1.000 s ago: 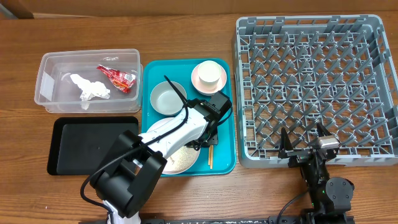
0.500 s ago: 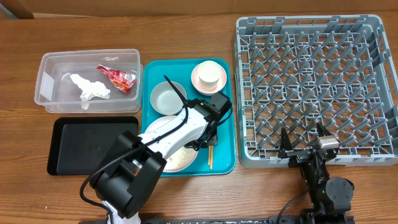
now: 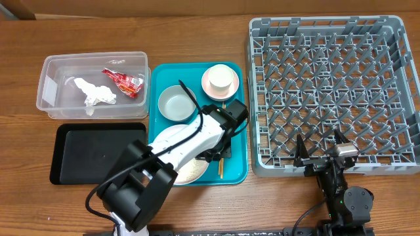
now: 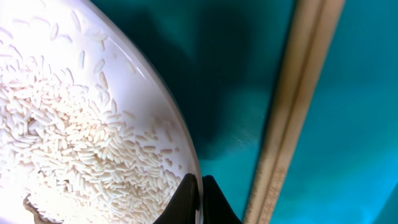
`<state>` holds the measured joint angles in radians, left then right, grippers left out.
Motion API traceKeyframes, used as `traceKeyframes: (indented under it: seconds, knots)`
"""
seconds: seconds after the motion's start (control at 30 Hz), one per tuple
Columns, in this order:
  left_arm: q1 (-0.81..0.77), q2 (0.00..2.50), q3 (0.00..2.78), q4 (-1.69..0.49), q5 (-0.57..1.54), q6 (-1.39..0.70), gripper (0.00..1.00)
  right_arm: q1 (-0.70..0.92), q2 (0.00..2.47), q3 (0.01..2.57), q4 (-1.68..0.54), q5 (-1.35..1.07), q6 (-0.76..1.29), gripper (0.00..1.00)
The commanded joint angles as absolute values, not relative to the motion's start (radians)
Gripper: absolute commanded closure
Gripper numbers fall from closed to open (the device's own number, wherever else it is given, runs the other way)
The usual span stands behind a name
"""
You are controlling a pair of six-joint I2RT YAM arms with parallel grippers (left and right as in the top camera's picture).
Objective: Sort waste into correct bins and load items into the dishwasher
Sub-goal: 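Pinch the plate rim with the left gripper and tilt it up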
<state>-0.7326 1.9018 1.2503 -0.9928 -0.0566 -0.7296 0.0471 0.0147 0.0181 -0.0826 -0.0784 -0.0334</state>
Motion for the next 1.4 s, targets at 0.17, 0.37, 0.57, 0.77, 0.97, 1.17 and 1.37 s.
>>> traceKeyframes:
  seconds: [0.17,0.37,0.57,0.77,0.97,1.17,1.37]
  knots:
    - [-0.781,1.903,1.286,-1.015,-0.040,-0.718,0.96,0.044,0.004,0.008,-0.077,-0.080,-0.030,0.00]
    - [-0.781,1.903,1.327,-1.066,-0.050,-0.715,0.96,0.044,0.004,0.008,-0.077,-0.080,-0.030,0.00]
    - [-0.799,1.903,1.384,-1.116,-0.072,-0.714,0.96,0.044,0.004,0.008,-0.077,-0.080,-0.030,0.00]
    - [-0.830,1.903,1.443,-1.175,-0.112,-0.714,0.96,0.044,0.004,0.008,-0.077,-0.080,-0.030,0.00]
    - [-0.832,1.903,1.457,-1.206,-0.112,-0.714,0.96,0.044,0.004,0.008,-0.077,-0.080,-0.030,0.00]
    - [-0.832,1.903,1.457,-1.208,-0.117,-0.714,0.96,0.044,0.004,0.008,-0.077,-0.080,-0.030,0.00]
    - [-0.832,1.903,1.458,-1.216,-0.132,-0.714,0.96,0.044,0.004,0.008,-0.077,-0.080,-0.030,0.00]
